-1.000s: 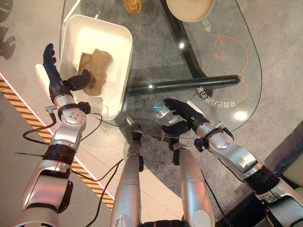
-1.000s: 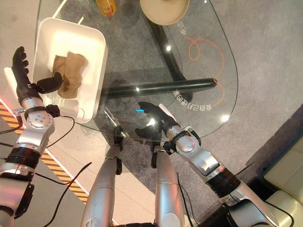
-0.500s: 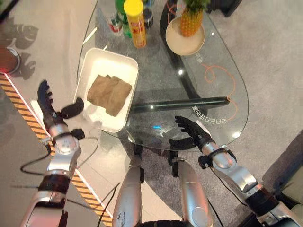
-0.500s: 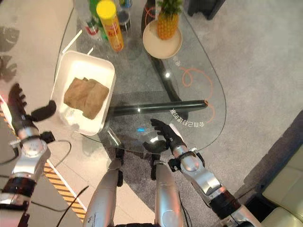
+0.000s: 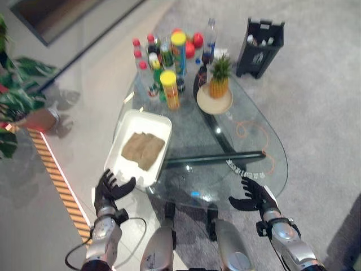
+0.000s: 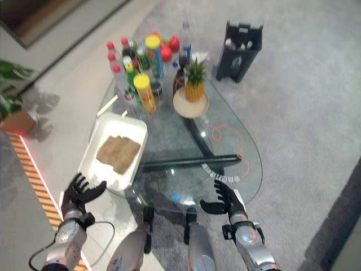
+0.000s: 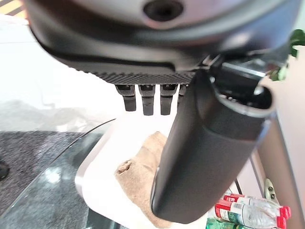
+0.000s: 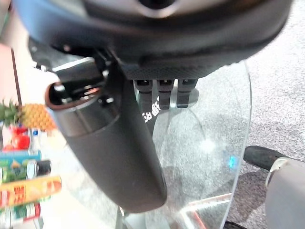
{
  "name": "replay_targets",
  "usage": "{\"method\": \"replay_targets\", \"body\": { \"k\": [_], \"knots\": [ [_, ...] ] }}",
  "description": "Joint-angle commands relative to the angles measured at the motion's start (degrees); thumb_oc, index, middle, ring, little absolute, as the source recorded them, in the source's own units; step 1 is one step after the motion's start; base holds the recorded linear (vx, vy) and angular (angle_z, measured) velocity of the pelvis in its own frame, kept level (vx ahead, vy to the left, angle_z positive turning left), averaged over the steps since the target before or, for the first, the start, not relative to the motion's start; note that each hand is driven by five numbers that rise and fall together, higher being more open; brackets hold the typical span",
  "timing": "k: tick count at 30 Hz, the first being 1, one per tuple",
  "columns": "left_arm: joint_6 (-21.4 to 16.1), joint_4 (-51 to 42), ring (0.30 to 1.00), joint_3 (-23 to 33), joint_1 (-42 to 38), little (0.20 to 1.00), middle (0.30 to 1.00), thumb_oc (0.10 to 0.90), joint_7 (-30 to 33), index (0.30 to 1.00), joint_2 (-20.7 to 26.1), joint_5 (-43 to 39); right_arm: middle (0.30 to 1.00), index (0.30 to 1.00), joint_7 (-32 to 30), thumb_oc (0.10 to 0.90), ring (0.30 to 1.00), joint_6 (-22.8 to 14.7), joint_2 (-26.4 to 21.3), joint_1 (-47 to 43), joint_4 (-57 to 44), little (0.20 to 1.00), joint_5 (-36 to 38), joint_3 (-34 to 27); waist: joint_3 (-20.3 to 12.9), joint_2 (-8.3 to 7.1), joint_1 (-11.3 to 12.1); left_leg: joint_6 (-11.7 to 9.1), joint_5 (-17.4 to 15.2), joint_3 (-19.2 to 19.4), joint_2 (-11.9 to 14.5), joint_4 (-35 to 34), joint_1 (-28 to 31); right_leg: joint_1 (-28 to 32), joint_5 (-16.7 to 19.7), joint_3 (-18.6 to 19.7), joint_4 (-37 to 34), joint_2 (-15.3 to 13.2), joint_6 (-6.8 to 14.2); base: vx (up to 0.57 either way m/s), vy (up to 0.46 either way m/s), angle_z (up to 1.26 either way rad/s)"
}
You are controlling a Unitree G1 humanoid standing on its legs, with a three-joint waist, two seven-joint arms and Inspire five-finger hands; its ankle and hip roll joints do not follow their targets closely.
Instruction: Wipe the table with a cloth and put it in the basket.
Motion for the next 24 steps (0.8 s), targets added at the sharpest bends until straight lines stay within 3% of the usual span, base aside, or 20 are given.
{"method": "replay_targets", "body": {
  "k": [1, 4, 14, 24],
  "knots": [
    [-1.02, 2.78, 0.900, -0.14, 1.58, 0.900, 0.900, 0.800, -2.54, 0.900, 3.05, -0.13, 0.900, 0.900, -2.15, 0.800, 0.900, -1.21, 2.46, 1.70, 0.39, 0.900, -0.33, -0.72, -5.43, -4.52, -0.45, 0.05, -5.28, 1.07, -3.83, 3.02, 1.81, 8.20, 5.53, -1.33, -12.25, 0.82, 1.18, 0.07, -0.025, 0.10],
    [2.30, 10.40, 0.900, -0.81, 1.34, 0.900, 0.900, 0.800, -4.77, 0.900, 0.82, -0.33, 0.900, 0.900, -3.29, 0.800, 0.900, -1.29, 5.13, 0.80, 10.91, 0.900, -0.25, -1.57, -7.33, -4.39, -0.47, 0.07, -5.50, 1.62, -3.18, 2.20, 3.40, 9.95, 6.02, -1.37, -13.84, 0.68, 1.31, 0.06, -0.029, 0.06],
    [5.82, 33.57, 0.900, -3.32, -0.96, 0.900, 0.900, 0.800, -8.93, 0.900, -3.18, -2.23, 0.900, 0.900, -0.80, 0.800, 0.900, -3.88, 11.62, -3.38, 42.35, 0.900, 4.07, -3.34, -10.84, -3.69, -0.29, 0.18, -5.27, 3.05, -1.59, -1.69, 7.37, 13.19, 6.72, -1.38, -17.03, 0.75, 1.80, 0.06, -0.020, -0.03],
    [10.69, 38.74, 0.900, -3.74, -2.04, 0.900, 0.900, 0.800, -12.20, 0.900, -5.30, -1.21, 0.900, 0.900, 0.58, 0.800, 0.900, -1.28, 14.11, -4.98, 50.76, 0.900, 5.00, -4.69, -12.38, -2.95, -0.13, 0.29, -5.48, 4.26, -1.19, -3.76, 9.26, 14.39, 7.37, -1.96, -18.54, -0.02, 2.38, 0.04, -0.002, -0.04]
  ]
}}
